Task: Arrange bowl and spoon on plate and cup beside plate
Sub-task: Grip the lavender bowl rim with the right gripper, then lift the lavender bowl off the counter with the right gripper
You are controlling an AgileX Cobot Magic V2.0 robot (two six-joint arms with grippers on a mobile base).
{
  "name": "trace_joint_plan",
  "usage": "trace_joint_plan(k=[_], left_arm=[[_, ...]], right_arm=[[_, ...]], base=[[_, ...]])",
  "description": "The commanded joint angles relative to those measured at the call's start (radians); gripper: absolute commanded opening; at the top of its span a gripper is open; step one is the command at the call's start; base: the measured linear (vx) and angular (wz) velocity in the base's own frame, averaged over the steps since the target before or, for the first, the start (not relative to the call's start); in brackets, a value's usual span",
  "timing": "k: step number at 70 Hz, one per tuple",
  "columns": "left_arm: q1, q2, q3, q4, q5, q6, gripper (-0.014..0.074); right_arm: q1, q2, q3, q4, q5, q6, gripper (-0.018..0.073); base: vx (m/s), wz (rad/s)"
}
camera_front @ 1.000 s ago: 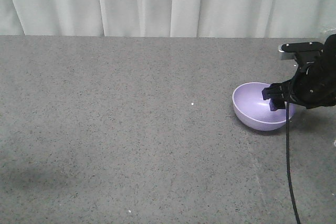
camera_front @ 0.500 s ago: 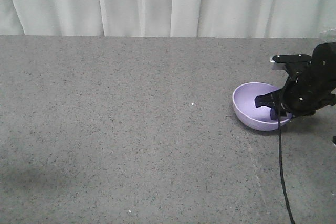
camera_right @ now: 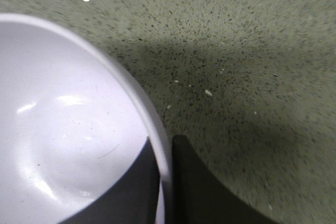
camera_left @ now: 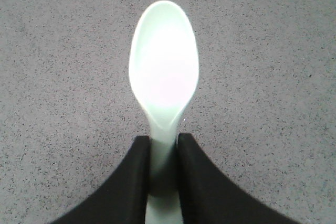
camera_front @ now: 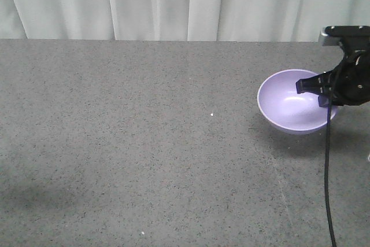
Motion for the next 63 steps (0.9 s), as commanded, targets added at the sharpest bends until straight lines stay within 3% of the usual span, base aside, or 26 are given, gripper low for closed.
trace_joint_plan(k=[1,35,63], left_arm=[[-0.006,-0.008,-0.026,-0.002,-0.053,-0.011,-0.0008],[-0.006,-0.008,-0.026,-0.002,-0.053,-0.011,-0.0008],[-0.006,-0.008,-0.026,-0.002,-0.054,-0.011,-0.0008]], right_arm=[[-0.001,-0.135,-0.029,0.016,0.029,-0.010,-0.0011],[-0.001,-0.430,-0.029,0.047,0.206,-0.013,-0.0011],[-0.001,-0.475,-0.029,0.045,0.207,-0.013,-0.0011]], base=[[0.00,0.00],[0.00,0.00],[0.00,0.00]])
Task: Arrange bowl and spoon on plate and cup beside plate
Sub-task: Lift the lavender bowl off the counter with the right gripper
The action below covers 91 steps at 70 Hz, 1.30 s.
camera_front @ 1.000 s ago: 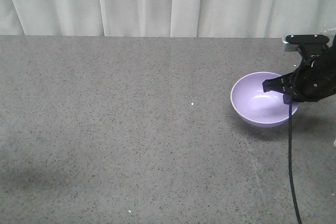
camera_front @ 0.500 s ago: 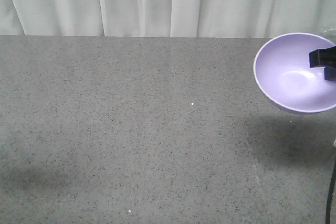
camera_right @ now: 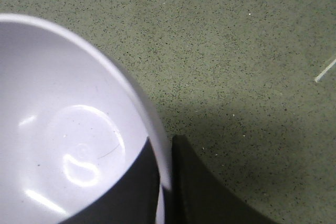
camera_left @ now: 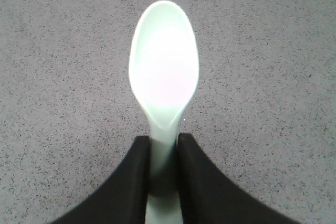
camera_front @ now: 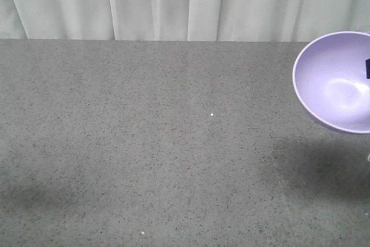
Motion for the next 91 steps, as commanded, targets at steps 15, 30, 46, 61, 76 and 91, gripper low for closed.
trace_joint_plan(k=[15,30,46,61,76,91], left_arm=[[-0.006,-0.008,-0.026,-0.002,-0.054,-0.011,-0.0008],[-0.006,-0.008,-0.026,-0.002,-0.054,-0.011,-0.0006],[-0.006,-0.008,-0.026,-0.002,-0.054,-0.011,-0.0006],[-0.006,-0.008,-0.026,-0.002,-0.054,-0.011,-0.0006],[-0.006,-0.008,-0.026,-0.002,-0.054,-0.011,-0.0006],[-0.006,-0.008,-0.026,-0.002,-0.054,-0.011,-0.0006]], right_arm=[[-0.001,-0.020,-0.029,0.002,-0.051,-0.005,-0.0011],[-0.001,-0.020,-0.029,0.002,-0.051,-0.005,-0.0011],[-0.001,-0.020,-0.029,0.002,-0.050,-0.005,-0.0011],[-0.001,-0.020,-0.029,0.002,-0.050,-0.005,-0.0011],[-0.001,-0.020,-0.029,0.002,-0.043,-0.005,-0.0011],[-0.001,-0.020,-0.029,0.002,-0.043,-0.005,-0.0011]], base=[[0.00,0.00],[0.00,0.00],[0.00,0.00],[0.00,0.00],[0.00,0.00],[0.00,0.00]])
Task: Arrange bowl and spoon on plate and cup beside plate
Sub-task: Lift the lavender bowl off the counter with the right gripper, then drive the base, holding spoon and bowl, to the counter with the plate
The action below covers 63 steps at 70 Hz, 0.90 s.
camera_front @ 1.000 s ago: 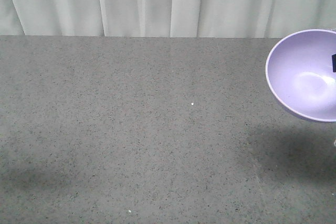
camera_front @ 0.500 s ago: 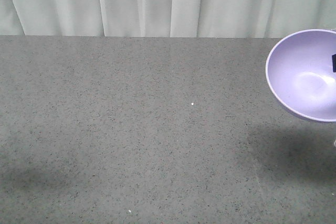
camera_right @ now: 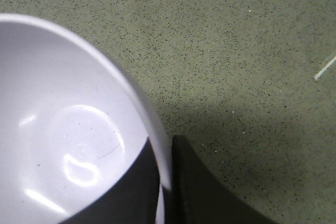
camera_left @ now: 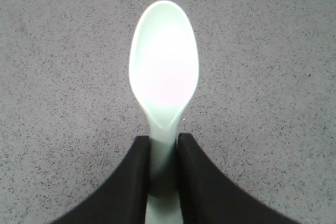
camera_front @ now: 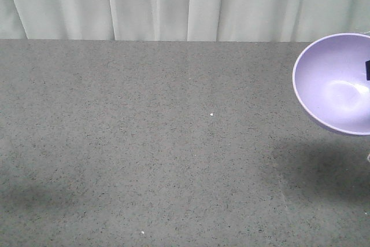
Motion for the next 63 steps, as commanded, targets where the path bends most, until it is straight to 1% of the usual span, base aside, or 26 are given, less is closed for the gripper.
trace_joint_plan(k=[1,35,63], left_arm=[[-0.006,-0.008,-0.026,-0.002,-0.054,-0.011,-0.0006],[-0.006,-0.008,-0.026,-0.002,-0.054,-0.011,-0.0006],[-0.006,-0.008,-0.026,-0.002,-0.054,-0.011,-0.0006]], right_arm=[[-0.001,-0.020,-0.029,0.002,-0.052,-0.003,-0.0011],[-0.001,-0.020,-0.029,0.002,-0.052,-0.003,-0.0011],[-0.001,-0.020,-0.029,0.002,-0.052,-0.003,-0.0011]], base=[[0.00,0.00],[-0.01,-0.04],[-0.05,-0.25]])
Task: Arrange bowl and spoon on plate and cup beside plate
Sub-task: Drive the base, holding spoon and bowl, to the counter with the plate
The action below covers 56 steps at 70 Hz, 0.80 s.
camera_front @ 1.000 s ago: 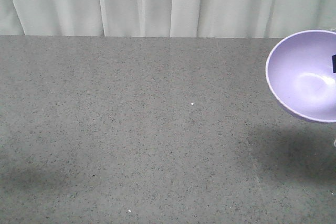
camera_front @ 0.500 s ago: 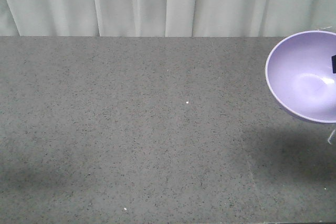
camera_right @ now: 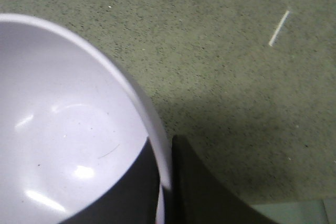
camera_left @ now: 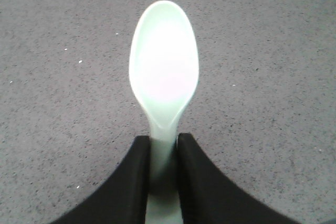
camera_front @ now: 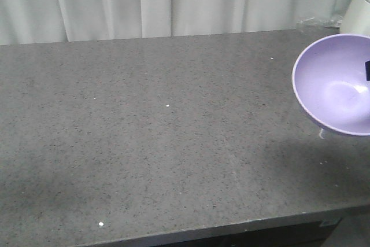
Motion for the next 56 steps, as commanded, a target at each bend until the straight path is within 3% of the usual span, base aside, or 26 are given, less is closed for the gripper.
trace_joint_plan(k=[1,56], left_arm=[[-0.006,-0.008,-0.026,-0.002,-0.054,-0.011,-0.0006],[-0.006,-0.008,-0.026,-0.002,-0.054,-0.011,-0.0006]], right_arm=[[-0.001,-0.020,-0.029,0.001,-0.054,-0.003,-0.0011],[-0.001,-0.020,-0.029,0.001,-0.056,-0.003,-0.0011]], base=[[-0.05,-0.36],[-0.06,-0.43]])
